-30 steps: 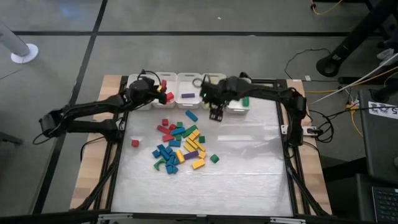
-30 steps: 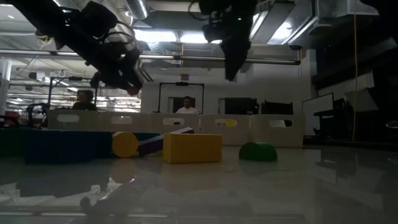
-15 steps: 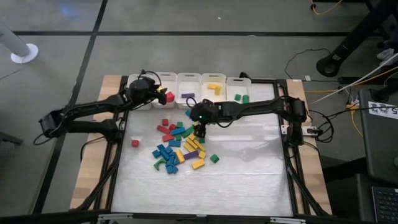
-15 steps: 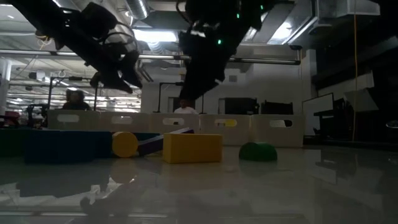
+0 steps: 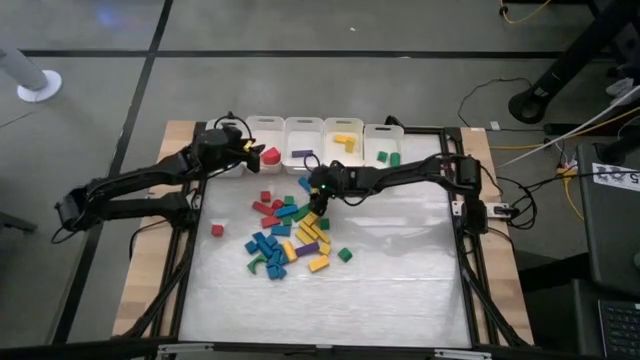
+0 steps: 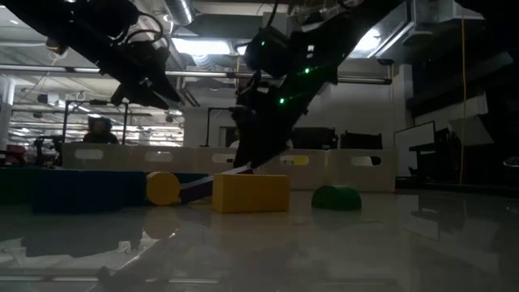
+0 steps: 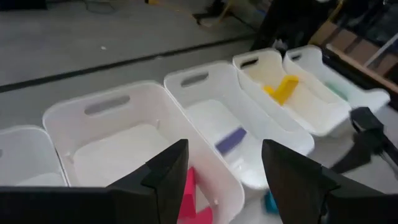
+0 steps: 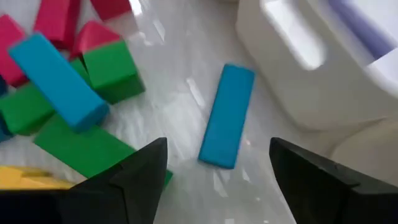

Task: Sort blocks
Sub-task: Put the blue block into the left white bin

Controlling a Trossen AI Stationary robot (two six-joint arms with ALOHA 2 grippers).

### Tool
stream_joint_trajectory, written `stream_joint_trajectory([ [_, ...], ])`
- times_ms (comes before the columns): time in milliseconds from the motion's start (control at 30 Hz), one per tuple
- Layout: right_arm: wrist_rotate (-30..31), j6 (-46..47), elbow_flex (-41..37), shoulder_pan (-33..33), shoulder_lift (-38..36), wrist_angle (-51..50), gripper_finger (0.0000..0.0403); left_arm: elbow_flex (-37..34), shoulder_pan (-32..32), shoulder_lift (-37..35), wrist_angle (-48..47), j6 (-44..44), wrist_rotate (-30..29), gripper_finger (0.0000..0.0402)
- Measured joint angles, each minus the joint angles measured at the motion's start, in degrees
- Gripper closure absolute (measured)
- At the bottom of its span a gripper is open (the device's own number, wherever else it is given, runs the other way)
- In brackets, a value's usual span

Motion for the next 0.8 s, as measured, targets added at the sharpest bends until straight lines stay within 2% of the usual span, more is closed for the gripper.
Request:
stream_joint_trajectory([
  [267, 3.0, 1.6, 0.0, 0.0, 4.2, 5.4, 0.0123, 0.0, -1.7, -0.1, -3.0, -0.1, -0.1, 0.0210],
  [500, 3.5, 3.2, 0.3, 0.0, 6.5, 6.3, 0.0133, 0.0, -2.5, -0.1, -5.0, -0.5, 0.1, 0.0210],
  [633, 3.4, 3.8, 0.3, 0.0, 6.9, 6.2, 0.0177, 0.0, -3.8, -0.1, -5.8, -1.7, 0.1, 0.0210],
  [800, 3.3, 3.2, 0.6, 0.0, 7.0, 5.8, 0.0263, 0.0, -6.5, -0.1, -8.6, -3.4, 0.7, 0.0210],
])
